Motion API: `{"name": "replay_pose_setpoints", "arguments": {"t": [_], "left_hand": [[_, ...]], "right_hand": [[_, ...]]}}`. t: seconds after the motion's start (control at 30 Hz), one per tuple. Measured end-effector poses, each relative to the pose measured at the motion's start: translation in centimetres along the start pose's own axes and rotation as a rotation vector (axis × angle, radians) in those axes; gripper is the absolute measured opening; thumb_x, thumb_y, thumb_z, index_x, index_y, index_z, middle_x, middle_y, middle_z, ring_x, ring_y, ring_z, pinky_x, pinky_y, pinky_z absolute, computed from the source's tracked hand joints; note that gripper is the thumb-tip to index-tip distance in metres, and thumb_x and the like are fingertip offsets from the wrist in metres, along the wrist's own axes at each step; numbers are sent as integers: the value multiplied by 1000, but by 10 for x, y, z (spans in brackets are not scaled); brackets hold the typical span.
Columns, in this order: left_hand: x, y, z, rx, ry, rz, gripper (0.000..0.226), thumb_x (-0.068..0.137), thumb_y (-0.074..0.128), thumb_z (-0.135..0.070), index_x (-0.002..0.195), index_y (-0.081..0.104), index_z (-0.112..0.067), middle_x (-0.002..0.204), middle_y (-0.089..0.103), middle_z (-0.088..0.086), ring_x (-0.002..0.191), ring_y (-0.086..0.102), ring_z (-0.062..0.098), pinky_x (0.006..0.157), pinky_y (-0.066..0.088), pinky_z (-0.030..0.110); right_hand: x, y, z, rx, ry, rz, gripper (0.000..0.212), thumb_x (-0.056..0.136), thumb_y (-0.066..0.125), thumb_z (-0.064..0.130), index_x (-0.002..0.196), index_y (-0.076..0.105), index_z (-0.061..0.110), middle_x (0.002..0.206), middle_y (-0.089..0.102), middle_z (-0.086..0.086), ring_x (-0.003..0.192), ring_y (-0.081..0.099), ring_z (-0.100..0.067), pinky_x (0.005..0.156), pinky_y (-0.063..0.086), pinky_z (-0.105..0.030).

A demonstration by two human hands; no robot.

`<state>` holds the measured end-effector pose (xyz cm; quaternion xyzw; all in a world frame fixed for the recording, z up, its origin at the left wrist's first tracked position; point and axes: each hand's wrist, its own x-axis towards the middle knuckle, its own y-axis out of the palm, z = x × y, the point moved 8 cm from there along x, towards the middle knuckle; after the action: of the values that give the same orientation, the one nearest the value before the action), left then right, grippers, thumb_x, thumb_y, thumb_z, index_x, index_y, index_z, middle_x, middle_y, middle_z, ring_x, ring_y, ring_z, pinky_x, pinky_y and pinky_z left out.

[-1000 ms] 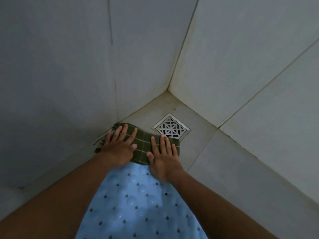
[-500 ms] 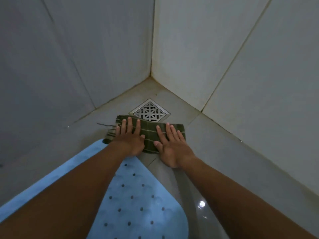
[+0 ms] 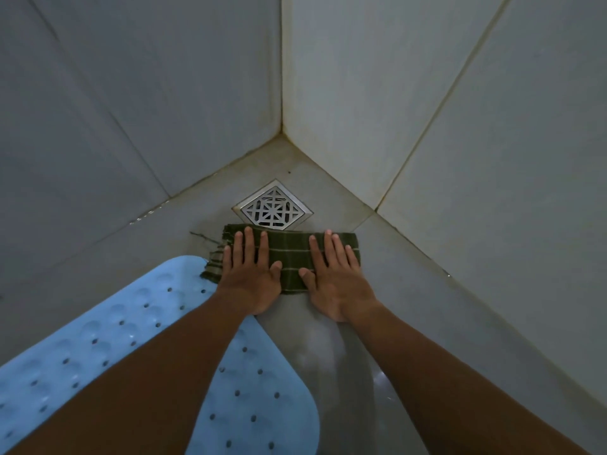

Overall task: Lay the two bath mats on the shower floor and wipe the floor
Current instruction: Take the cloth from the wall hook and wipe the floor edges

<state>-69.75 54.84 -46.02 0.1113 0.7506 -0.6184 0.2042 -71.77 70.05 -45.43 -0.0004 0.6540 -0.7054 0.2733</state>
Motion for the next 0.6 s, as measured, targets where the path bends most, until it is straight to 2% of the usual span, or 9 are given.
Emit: {"name": "replay_pose_setpoints", "arguments": {"t": [0.23,0.5,0.6], "left_hand": [[2,-1,0,21,2,-2,69,103,9,-48,152,-25,-13,159,-30,16,148,-26,31,122,-10,48],[4,0,0,12,15,15,70,103,10,-48,153,-24,-13,159,-31,17,147,-26,32,119,-14,46],[4,0,-1,-4,26,26,70,103,9,-48,153,-24,-13,158,-31,17,147,-27,32,120,-13,47]], "right_hand": [[1,-4,2,-2,1,-23,66,102,7,55,154,-19,23,163,-22,-11,150,-21,-24,123,-7,-43],[6,-1,2,-51,38,50,69,101,8,56,154,-23,23,161,-27,-13,149,-24,-27,123,-5,-47],[6,2,2,-82,49,68,74,94,-5,61,155,-20,22,162,-24,-15,149,-22,-30,123,-3,-50]]}}
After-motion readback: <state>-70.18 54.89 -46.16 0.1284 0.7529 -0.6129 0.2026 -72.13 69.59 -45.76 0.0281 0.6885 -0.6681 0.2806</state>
